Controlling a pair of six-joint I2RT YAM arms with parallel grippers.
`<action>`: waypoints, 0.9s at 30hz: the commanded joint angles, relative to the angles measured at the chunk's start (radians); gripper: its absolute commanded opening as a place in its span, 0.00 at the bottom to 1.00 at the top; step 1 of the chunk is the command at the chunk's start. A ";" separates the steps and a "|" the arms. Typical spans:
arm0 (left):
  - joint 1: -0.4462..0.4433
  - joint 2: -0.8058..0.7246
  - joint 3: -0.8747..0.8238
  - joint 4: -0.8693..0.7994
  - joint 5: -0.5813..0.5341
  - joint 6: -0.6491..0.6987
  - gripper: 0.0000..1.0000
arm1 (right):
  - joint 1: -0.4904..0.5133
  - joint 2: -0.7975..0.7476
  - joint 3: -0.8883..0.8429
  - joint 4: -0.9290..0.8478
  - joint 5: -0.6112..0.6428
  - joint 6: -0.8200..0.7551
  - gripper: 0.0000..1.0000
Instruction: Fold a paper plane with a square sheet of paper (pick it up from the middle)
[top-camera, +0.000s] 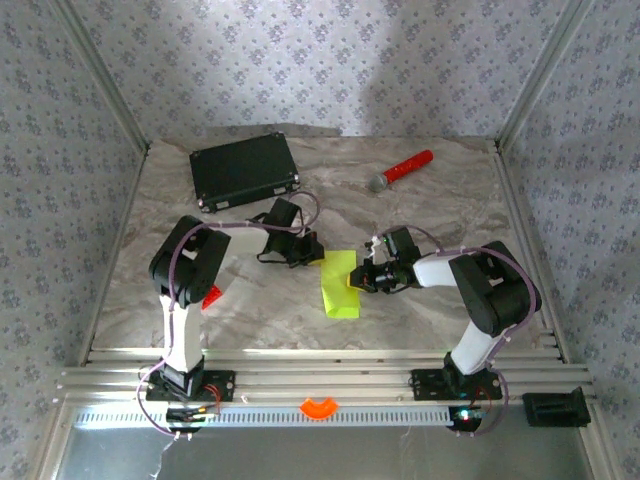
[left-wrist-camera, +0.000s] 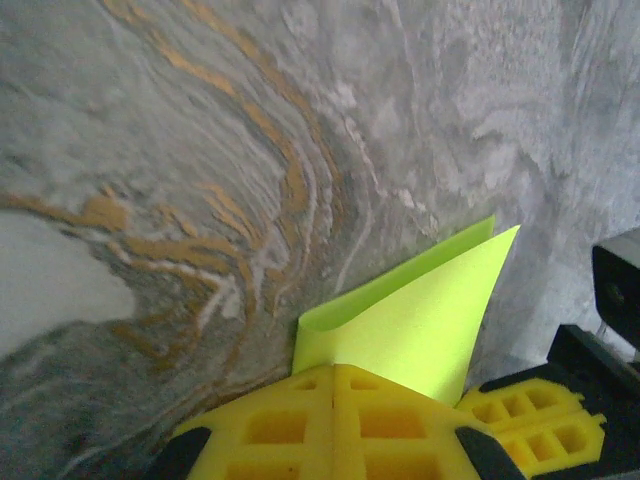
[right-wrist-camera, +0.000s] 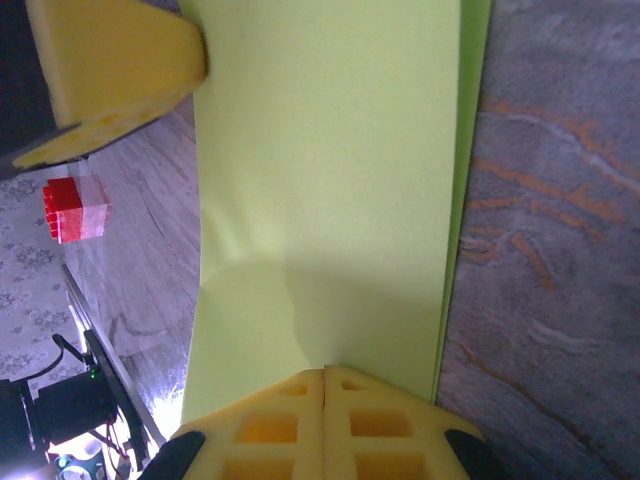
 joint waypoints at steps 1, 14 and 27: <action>0.033 0.016 -0.001 0.026 -0.091 -0.042 0.01 | -0.018 0.055 -0.067 -0.175 0.152 -0.001 0.00; 0.039 -0.095 -0.016 0.017 -0.133 -0.070 0.02 | -0.018 0.048 -0.058 -0.182 0.157 -0.001 0.00; -0.038 0.003 0.071 -0.013 0.006 0.038 0.05 | -0.016 0.046 -0.056 -0.191 0.166 -0.001 0.00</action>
